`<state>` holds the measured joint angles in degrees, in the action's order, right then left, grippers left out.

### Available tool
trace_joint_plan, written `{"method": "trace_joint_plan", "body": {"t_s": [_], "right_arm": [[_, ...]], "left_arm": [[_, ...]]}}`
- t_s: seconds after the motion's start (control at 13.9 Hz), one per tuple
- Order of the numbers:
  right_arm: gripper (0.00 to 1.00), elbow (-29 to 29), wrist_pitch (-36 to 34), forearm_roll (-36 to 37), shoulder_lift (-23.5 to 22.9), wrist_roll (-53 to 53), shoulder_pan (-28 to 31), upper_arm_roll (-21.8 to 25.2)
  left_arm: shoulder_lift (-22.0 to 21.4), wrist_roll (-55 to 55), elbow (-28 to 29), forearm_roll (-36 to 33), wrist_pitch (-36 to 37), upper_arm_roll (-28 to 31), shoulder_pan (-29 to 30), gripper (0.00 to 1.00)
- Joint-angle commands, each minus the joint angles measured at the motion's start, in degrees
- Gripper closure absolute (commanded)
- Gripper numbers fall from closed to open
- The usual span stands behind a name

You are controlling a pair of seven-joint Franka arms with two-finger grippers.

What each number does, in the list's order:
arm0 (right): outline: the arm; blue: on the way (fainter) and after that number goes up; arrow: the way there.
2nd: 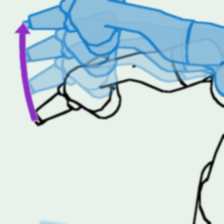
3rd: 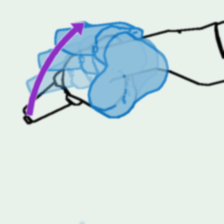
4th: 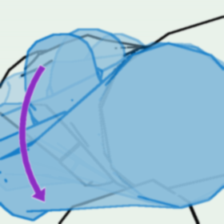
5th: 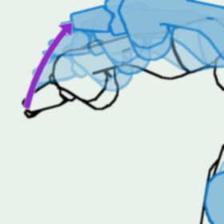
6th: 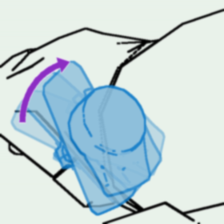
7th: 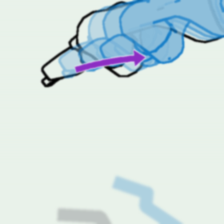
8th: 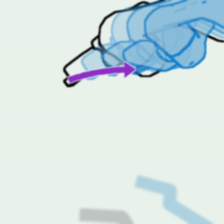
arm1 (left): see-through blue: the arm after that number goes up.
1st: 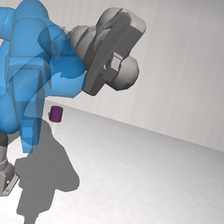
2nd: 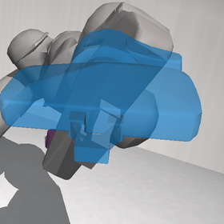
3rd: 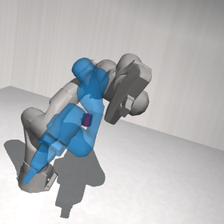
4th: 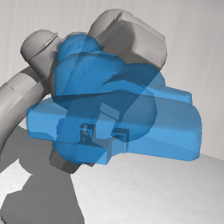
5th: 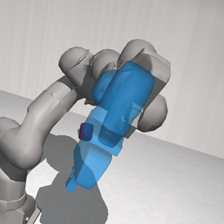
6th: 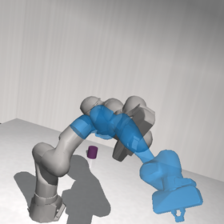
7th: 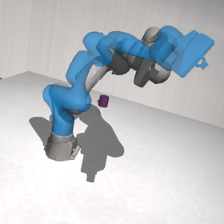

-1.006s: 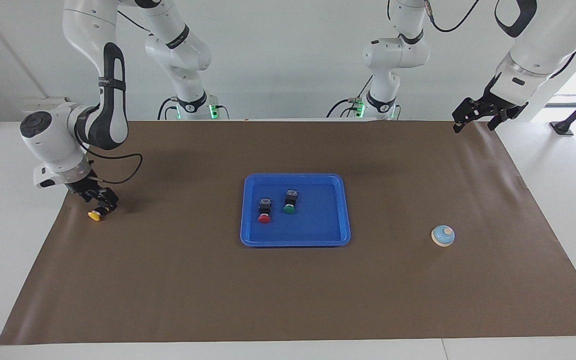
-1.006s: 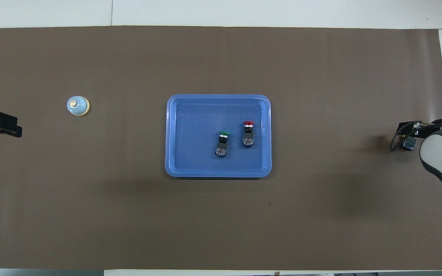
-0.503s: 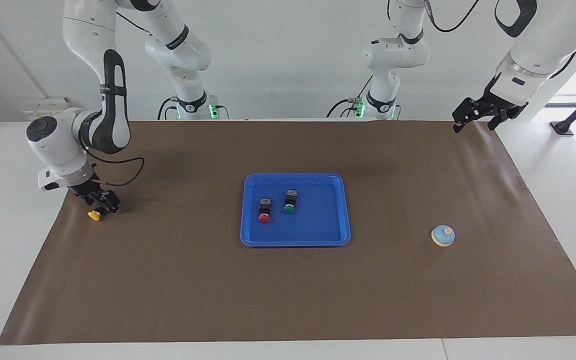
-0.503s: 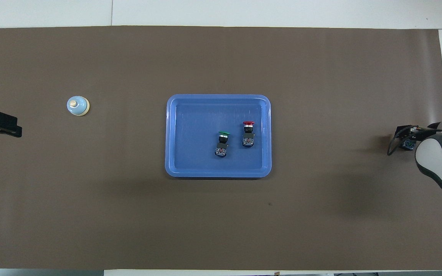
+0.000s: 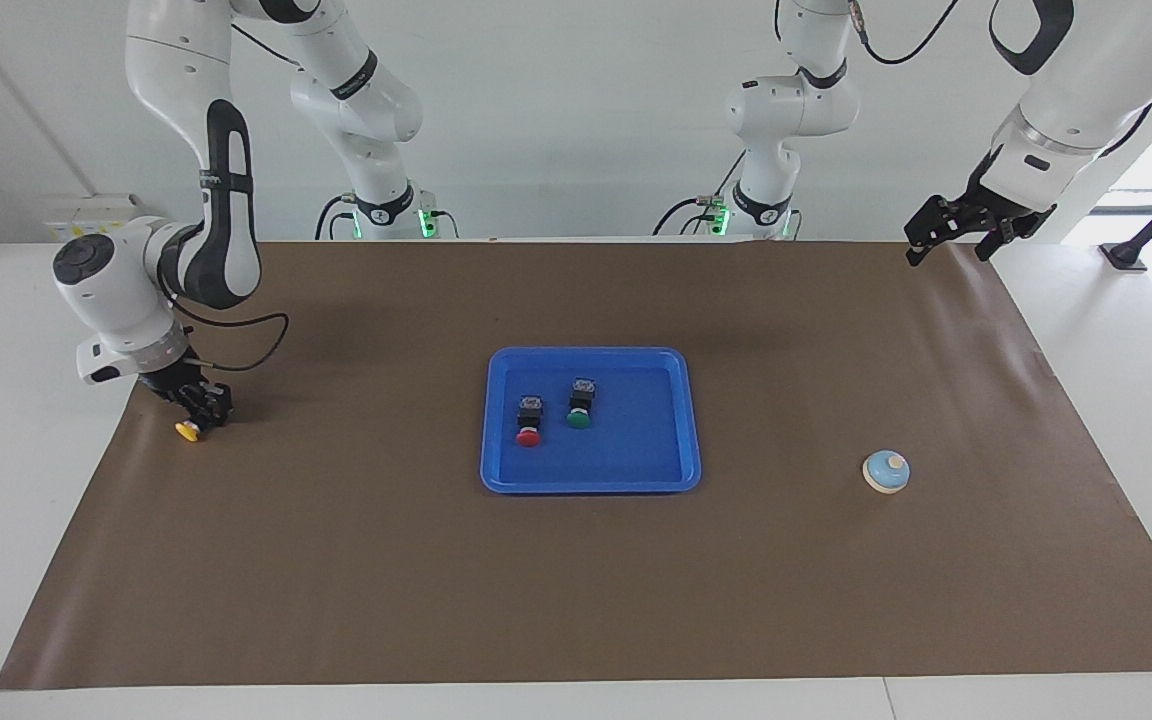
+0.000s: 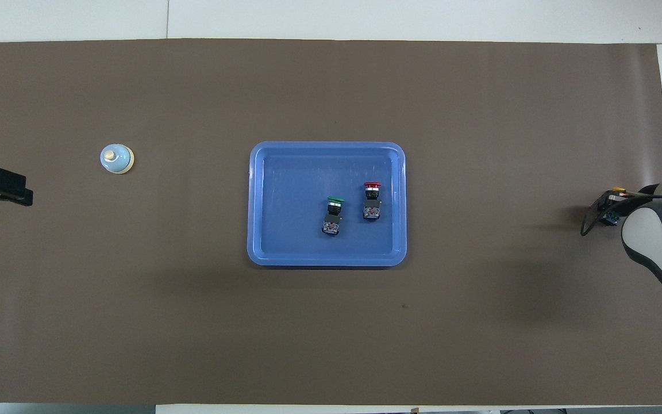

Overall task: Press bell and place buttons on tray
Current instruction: 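Move the right gripper to the yellow-capped button and grasp it, then carry the yellow button into the tray and release it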

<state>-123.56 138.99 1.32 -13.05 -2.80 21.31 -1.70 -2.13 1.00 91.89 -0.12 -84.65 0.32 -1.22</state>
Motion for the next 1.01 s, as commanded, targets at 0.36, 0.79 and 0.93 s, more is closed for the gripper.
{"method": "trace_joint_plan", "body": {"t_s": [0.36, 0.79, 0.93], "right_arm": [[1.00, 19.55, -23.38, 0.27, 0.22, 16.81, -17.23, -0.33], [1.00, 34.42, -33.25, -0.96, -4.79, 35.12, -37.71, -0.41], [1.00, 38.63, -33.95, -3.68, -7.59, 38.04, -42.65, -0.41]], "left_arm": [[-0.85, -0.21, 0.66, -0.23, 0.54, 0.30, -0.19, 0.00], [-0.85, -0.21, 0.66, -0.23, 0.54, 0.30, -0.19, 0.00], [-0.85, -0.21, 0.66, -0.23, 0.54, 0.30, -0.19, 0.00]]}}
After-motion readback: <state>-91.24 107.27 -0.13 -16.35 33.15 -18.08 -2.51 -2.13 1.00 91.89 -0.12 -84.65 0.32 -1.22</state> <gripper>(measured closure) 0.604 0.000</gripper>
